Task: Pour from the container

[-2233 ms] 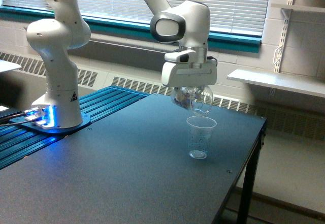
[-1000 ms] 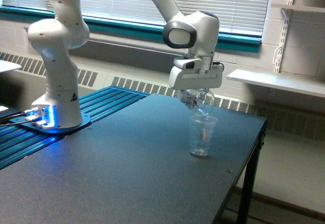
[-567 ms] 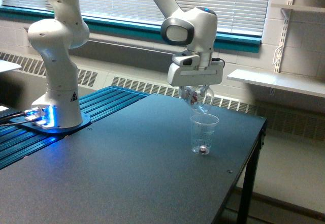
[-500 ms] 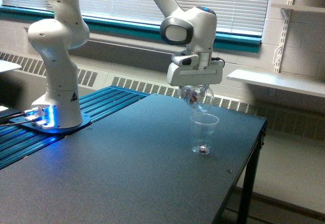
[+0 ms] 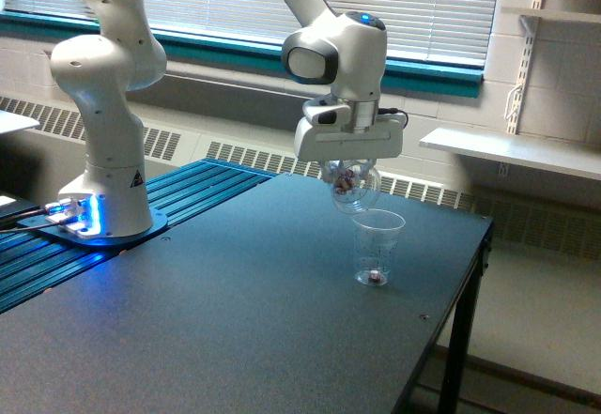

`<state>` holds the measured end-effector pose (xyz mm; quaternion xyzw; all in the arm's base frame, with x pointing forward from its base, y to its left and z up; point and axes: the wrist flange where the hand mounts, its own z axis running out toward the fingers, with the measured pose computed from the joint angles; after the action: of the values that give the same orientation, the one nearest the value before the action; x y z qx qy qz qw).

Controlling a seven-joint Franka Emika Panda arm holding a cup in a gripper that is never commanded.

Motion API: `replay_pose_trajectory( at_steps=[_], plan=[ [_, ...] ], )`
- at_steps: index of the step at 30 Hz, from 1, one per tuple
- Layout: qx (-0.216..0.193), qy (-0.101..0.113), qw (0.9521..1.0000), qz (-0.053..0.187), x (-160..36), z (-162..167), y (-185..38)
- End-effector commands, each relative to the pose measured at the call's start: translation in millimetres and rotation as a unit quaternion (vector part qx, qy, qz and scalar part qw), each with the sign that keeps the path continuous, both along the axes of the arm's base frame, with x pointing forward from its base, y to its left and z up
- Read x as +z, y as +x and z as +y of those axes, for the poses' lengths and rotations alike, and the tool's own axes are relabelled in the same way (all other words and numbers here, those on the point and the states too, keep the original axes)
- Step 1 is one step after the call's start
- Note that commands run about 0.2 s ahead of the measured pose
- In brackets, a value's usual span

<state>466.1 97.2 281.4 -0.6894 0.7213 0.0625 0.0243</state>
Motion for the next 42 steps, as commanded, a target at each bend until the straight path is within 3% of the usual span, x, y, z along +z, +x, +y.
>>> replay_pose_trajectory(
  at_steps=[1, 6, 12, 22, 28, 34, 42],
  plan=[
    [0.007, -0.002, 1.0, -0.002, 4.8, -4.3, 2.1],
    [0.004, -0.014, 0.9999, -0.008, 11.6, -8.2, 9.3],
    [0.006, -0.013, 0.9998, -0.011, 17.0, -1.6, 16.9],
    [0.008, 0.014, 0.9999, -0.004, 13.4, 17.0, 28.3],
    [0.011, 0.028, 0.9995, 0.009, 1.6, 27.6, 30.7],
    [0.01, 0.035, 0.9991, 0.021, -9.5, 32.9, 30.9],
    [0.006, 0.051, 0.9983, 0.027, -10.2, 37.7, 36.9]
  ],
)
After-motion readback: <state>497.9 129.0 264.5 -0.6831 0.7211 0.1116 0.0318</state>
